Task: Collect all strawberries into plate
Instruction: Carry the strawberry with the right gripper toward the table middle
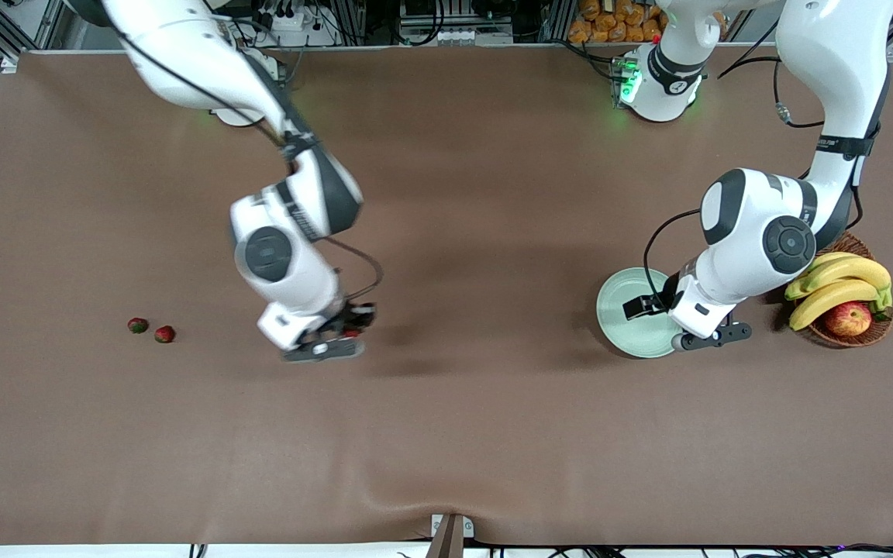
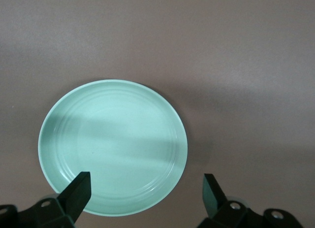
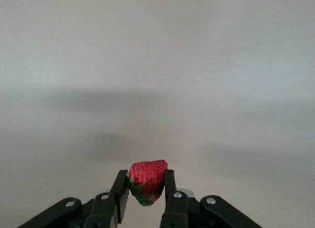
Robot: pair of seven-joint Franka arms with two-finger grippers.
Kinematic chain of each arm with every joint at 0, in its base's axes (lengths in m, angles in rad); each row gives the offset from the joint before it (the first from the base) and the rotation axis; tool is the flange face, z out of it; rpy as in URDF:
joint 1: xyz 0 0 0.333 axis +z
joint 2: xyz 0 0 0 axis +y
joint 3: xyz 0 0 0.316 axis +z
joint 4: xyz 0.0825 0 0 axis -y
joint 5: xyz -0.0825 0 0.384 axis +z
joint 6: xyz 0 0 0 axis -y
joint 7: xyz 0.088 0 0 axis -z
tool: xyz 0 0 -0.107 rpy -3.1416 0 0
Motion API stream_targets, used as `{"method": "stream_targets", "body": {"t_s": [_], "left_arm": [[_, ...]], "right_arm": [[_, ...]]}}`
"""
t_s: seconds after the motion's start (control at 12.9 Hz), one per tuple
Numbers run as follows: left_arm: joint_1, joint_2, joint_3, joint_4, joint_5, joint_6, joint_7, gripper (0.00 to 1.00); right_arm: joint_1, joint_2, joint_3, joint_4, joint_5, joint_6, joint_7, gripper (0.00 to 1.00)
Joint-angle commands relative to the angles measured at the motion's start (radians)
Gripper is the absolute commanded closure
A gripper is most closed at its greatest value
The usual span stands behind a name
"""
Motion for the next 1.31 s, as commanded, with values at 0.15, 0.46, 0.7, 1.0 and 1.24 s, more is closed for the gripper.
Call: {"method": "stream_targets", "body": {"t_s": [0.15,0.46,0.7,1.0,1.24], "left_arm": [[0.002,-0.022,-0.001,0.000,-0.004,-0.034,-0.014,0.00],[-0.004,-0.022,-0.004,-0.003,-0.004,-0.040,-0.059,0.00],[-0.007,-0.031,-0.032,-0.005,-0.004,-0.041,-0.132,0.00],[-0.021,-0.028,-0.050,0.000,-0.004,-0.054,-0.208,0.00],[-0.033,-0.029,-0.053,-0.003,-0.004,-0.055,-0.236,0.00]], "right_arm": [[0.173,0.121,-0.013,0.042,0.008,0.167,0.004,1.00],[0.219,0.173,-0.013,0.044,0.019,0.250,0.044,1.00],[0.236,0.206,-0.013,0.044,0.016,0.285,0.045,1.00],[0.256,0.210,-0.015,0.044,0.007,0.293,0.047,0.00],[0.242,0.183,-0.019,0.042,0.012,0.278,0.044,0.00]]}}
